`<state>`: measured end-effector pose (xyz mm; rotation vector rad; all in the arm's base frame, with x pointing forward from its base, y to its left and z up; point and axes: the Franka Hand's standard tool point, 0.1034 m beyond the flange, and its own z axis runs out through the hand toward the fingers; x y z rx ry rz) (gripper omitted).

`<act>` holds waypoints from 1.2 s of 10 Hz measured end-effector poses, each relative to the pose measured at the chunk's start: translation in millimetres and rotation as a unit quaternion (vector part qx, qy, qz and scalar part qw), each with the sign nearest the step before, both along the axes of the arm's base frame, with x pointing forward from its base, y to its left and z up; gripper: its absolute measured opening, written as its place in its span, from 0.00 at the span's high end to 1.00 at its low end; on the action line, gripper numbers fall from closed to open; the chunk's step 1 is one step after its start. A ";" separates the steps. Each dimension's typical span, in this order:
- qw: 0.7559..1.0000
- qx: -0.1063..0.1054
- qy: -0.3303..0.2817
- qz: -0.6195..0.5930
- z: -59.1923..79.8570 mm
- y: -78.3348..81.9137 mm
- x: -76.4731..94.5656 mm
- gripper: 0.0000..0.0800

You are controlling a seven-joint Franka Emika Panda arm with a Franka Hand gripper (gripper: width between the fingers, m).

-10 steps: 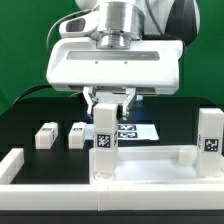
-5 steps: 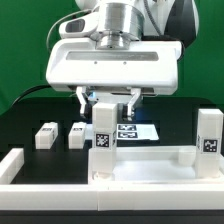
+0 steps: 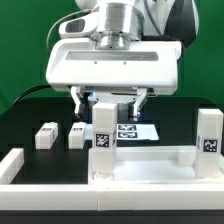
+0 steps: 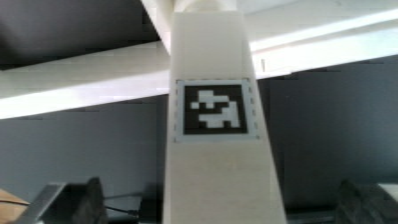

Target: Assemble desk

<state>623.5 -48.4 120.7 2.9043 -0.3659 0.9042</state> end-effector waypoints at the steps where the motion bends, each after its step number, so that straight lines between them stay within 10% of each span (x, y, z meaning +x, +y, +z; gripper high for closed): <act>1: 1.000 0.000 0.000 0.000 0.0 0.0 0.0 0.19; 6: 0.997 0.034 0.073 -0.007 0.8 -4.1 5.9 0.19; 12: 0.941 0.124 0.313 -0.012 2.5 -3.5 5.6 0.19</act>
Offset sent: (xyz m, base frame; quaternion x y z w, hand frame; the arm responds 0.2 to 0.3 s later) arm 0.0115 -0.0062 0.0149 0.0152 -0.1525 0.0090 0.9881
